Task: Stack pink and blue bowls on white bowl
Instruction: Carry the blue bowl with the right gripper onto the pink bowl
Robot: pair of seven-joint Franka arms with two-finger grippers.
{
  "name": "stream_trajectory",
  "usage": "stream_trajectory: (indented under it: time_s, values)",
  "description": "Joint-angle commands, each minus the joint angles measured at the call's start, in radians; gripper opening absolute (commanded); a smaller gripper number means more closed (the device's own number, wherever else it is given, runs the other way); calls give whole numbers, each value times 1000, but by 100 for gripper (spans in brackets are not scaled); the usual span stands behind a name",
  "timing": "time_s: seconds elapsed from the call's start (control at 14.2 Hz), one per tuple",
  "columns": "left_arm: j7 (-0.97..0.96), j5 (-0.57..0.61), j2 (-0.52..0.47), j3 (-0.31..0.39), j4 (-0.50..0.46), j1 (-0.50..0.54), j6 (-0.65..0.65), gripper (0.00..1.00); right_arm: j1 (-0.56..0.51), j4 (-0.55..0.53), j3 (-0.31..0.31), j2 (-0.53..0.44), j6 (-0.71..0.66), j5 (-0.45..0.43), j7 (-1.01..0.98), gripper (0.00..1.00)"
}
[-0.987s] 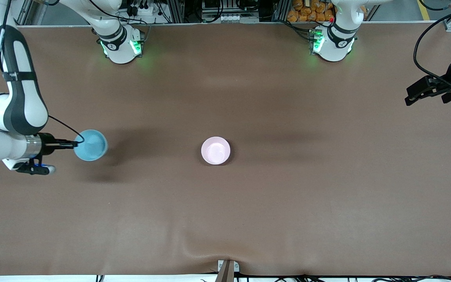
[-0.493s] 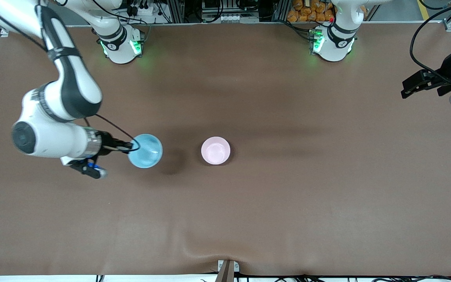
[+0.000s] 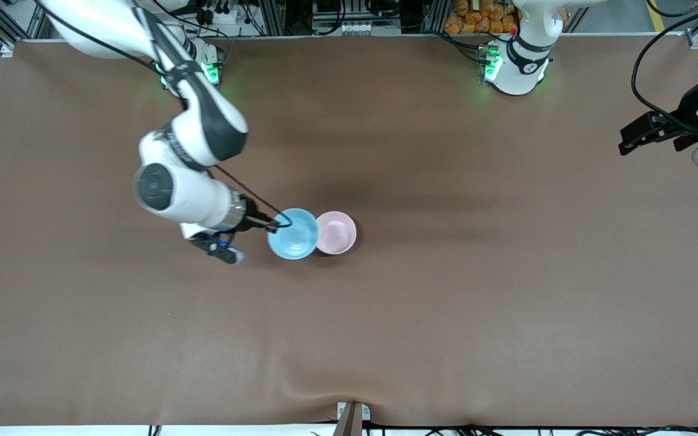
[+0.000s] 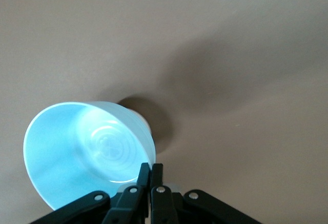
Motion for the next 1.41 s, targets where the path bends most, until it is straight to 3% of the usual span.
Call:
stream_trajectory:
  time_s: [0.0,0.35,0.85,0.99,1.06,1.2,1.34]
  values:
    - [31,10,-71,-3,-92,14,62,100,52,1,-5,47,75,-15,69,0]
    - [33,4,-68,-3,-94,17,67,100,111,1,-6,105,93,-116,153,0]
    - [33,2,-60,-3,-77,17,73,100,144,4,-6,156,164,-159,222,0]
    - [31,-8,-47,-5,-66,14,73,100,127,6,-6,159,153,-158,222,76]
    - [31,-23,-42,-5,-62,14,73,100,118,10,-6,158,152,-158,219,100]
    - [33,-39,-24,-5,-42,13,73,100,112,44,-8,150,147,-158,216,100]
    - [33,-37,-13,-8,-28,7,71,100,61,116,-13,144,57,-158,205,100]
